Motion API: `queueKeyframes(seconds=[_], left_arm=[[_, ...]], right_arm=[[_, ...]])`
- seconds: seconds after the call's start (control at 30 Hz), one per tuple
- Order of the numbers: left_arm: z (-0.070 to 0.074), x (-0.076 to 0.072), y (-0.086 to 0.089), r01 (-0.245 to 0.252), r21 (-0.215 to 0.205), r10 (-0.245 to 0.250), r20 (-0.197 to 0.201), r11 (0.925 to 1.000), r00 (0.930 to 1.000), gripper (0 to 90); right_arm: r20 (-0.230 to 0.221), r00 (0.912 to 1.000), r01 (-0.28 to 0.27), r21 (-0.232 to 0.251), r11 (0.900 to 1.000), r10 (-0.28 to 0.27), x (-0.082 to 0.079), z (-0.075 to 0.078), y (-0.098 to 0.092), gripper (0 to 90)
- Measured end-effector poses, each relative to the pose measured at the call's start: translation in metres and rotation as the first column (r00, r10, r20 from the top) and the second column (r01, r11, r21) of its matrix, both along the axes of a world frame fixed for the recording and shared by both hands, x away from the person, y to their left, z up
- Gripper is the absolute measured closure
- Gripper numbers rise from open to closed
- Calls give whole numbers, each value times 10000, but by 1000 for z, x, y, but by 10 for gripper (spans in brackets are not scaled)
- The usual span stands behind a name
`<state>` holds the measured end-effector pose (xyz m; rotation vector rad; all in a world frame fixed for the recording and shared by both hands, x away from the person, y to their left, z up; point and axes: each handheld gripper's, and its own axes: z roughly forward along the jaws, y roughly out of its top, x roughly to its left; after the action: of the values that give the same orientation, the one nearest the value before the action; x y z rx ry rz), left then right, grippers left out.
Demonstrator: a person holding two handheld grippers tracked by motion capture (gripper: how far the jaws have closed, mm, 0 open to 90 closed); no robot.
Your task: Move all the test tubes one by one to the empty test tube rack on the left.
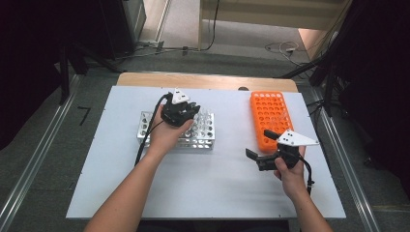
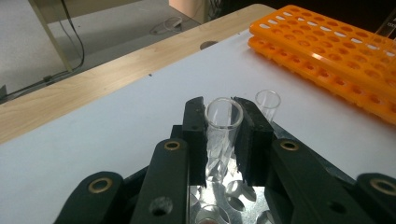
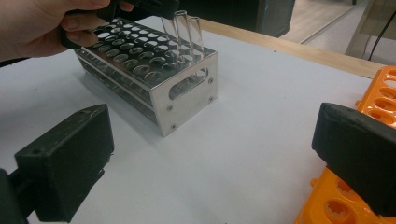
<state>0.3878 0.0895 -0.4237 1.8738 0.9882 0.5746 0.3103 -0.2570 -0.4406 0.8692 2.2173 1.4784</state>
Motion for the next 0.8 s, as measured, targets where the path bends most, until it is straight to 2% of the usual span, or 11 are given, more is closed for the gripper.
queueKeyframes(seconds=[0.1,0.27,0.5,0.63,0.8], left_arm=[[0,0,0,-3,-64,3,-92,10000,10000,755],[-4,3,-1,-97,-82,93,-476,9999,9988,746],[-7,3,-2,-106,107,112,-590,9999,9982,741],[-8,3,-3,-124,169,137,-819,9998,9965,725],[-9,2,-2,-177,170,191,-841,9997,9963,712]], right_arm=[[13,10000,11,-9,10000,-11,0,0,0,0],[9,10000,3,-10,10000,-3,0,0,0,0],[10,10000,0,-26,10000,0,0,0,0,0],[24,10000,10,-50,10000,-10,1,0,0,0],[14,10000,14,-33,10000,-14,0,0,0,0]])
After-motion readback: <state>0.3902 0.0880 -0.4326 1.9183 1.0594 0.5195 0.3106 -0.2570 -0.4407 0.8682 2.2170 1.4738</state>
